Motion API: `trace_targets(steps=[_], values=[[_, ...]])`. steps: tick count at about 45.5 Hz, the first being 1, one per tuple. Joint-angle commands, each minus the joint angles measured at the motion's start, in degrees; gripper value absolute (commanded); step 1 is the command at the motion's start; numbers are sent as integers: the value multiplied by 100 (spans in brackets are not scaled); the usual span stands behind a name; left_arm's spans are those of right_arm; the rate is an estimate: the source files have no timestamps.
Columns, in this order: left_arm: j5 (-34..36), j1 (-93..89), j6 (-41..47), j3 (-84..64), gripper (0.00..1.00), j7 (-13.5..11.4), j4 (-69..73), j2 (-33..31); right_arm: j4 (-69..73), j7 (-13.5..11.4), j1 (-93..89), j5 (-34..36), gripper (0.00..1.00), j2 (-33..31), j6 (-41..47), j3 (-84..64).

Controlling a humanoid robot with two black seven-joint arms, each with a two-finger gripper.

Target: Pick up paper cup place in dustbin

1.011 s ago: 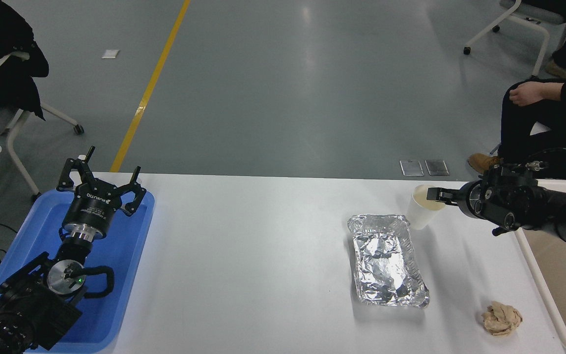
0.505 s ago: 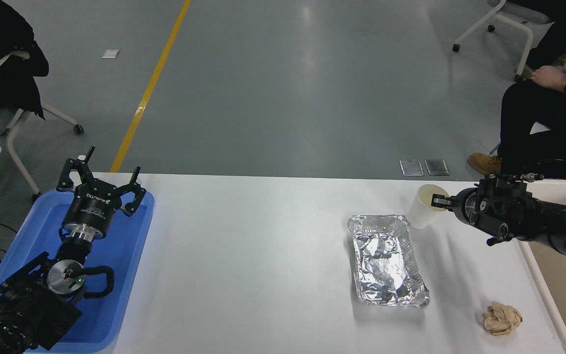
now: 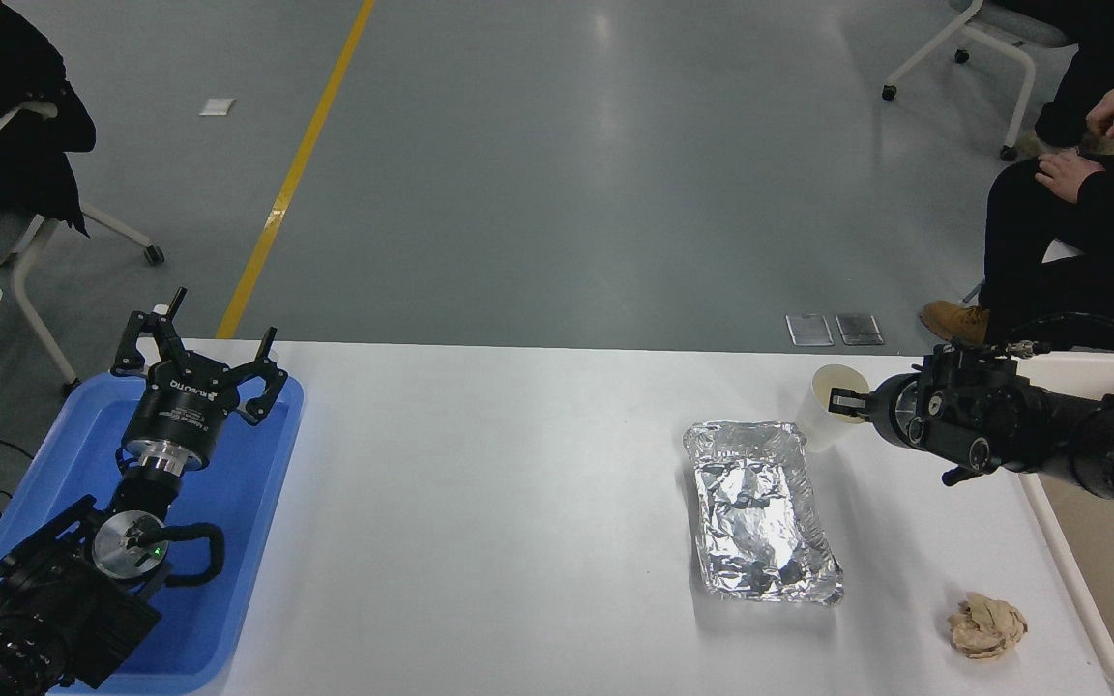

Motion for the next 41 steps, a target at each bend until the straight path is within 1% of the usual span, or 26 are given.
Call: trace_targets(steps=[1,7,18,30,41], values=[[0,0,0,5,100,0,4,-1,24,7,450,0,0,-213,5,-51],[0,0,0,5,100,0,4,-1,208,-2,959,-9,0,-529,119,-77],[0,0,0,5,100,0,4,-1,1096,-63,2190,-88,0,-1443,663,-156],[0,0,0,-3,100,0,4,8,1729,-63,3552,-97,0,-2085,1533,-728],[0,0,0,-3,100,0,4,-1,2151,-55,4519,-97,0,-2314,2017,-1228]])
